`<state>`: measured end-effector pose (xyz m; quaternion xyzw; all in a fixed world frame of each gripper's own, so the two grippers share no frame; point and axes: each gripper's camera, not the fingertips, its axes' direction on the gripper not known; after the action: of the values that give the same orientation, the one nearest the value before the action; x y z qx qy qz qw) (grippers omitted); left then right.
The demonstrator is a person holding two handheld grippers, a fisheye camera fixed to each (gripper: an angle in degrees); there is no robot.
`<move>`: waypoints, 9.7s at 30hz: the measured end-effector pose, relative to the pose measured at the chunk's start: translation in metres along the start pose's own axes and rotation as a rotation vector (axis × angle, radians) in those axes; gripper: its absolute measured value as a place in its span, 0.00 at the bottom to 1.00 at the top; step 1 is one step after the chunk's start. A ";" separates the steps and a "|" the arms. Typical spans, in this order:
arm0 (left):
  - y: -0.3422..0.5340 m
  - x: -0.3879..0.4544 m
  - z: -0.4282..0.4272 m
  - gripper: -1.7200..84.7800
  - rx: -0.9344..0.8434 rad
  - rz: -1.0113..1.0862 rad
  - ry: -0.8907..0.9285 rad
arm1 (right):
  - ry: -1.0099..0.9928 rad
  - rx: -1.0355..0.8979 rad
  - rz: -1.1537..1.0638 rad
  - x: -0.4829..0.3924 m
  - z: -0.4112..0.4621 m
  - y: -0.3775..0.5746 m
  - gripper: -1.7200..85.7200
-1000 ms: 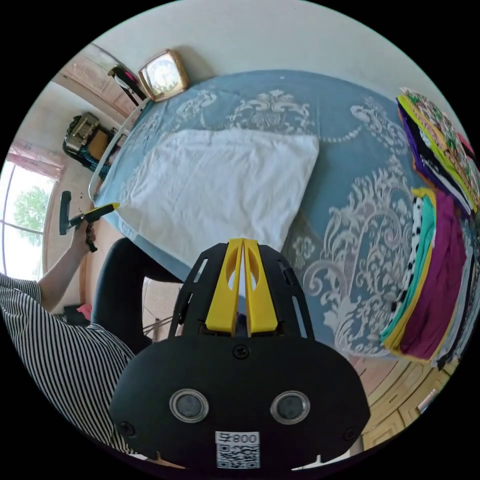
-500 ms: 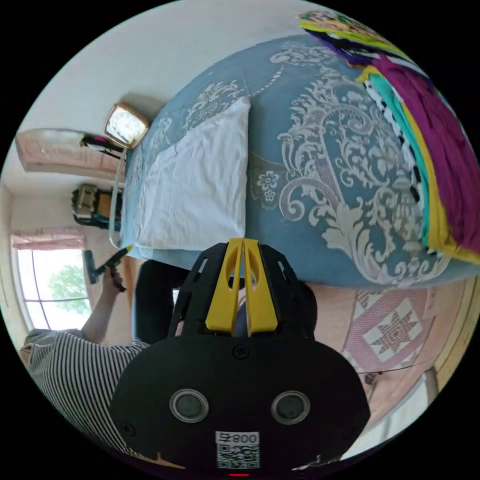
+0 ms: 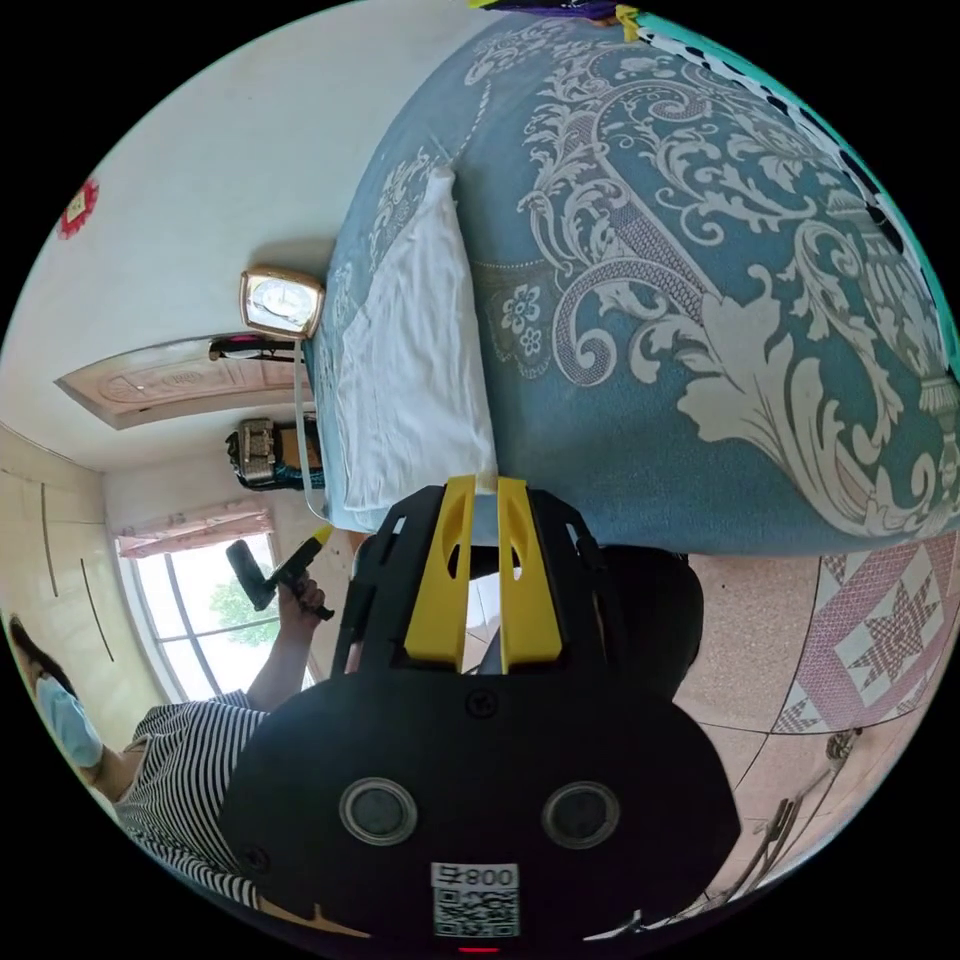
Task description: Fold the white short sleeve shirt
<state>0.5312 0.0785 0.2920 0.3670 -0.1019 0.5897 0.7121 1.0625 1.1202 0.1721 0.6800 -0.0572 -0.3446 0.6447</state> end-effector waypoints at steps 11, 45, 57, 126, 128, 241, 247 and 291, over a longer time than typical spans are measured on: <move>-0.075 0.270 0.140 0.04 -0.100 0.323 0.057 | -0.147 0.053 -0.074 0.054 -0.007 0.036 0.03; -0.210 0.483 0.260 0.03 -0.020 0.329 -0.048 | -0.368 0.159 -0.006 0.155 0.080 -0.112 0.12; -0.230 0.451 0.233 0.03 -0.024 0.327 0.030 | -0.375 0.135 0.072 0.143 0.149 -0.203 0.13; 0.082 -0.477 -0.510 0.03 0.362 -0.590 0.363 | 0.130 -0.283 -0.404 -0.801 0.655 -0.397 0.05; 0.094 -0.480 -0.531 0.03 0.375 -0.600 0.339 | 0.128 -0.284 -0.411 -0.827 0.651 -0.392 0.05; 0.173 -0.159 -0.436 0.07 -0.030 -0.343 0.440 | 0.078 -0.320 -0.325 -0.623 0.318 0.005 0.07; 0.200 -0.200 -0.405 0.07 0.001 -0.556 0.635 | -0.094 -0.344 -0.190 -0.544 0.330 -0.014 0.10; 0.391 -0.453 -0.485 0.17 0.540 -1.002 0.954 | -0.535 -0.348 -0.192 -0.398 0.380 -0.037 0.04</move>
<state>-0.0948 0.0579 -0.1567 0.2358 0.5466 0.2942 0.7478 0.5413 1.0159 0.3212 0.4472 -0.1003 -0.5746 0.6780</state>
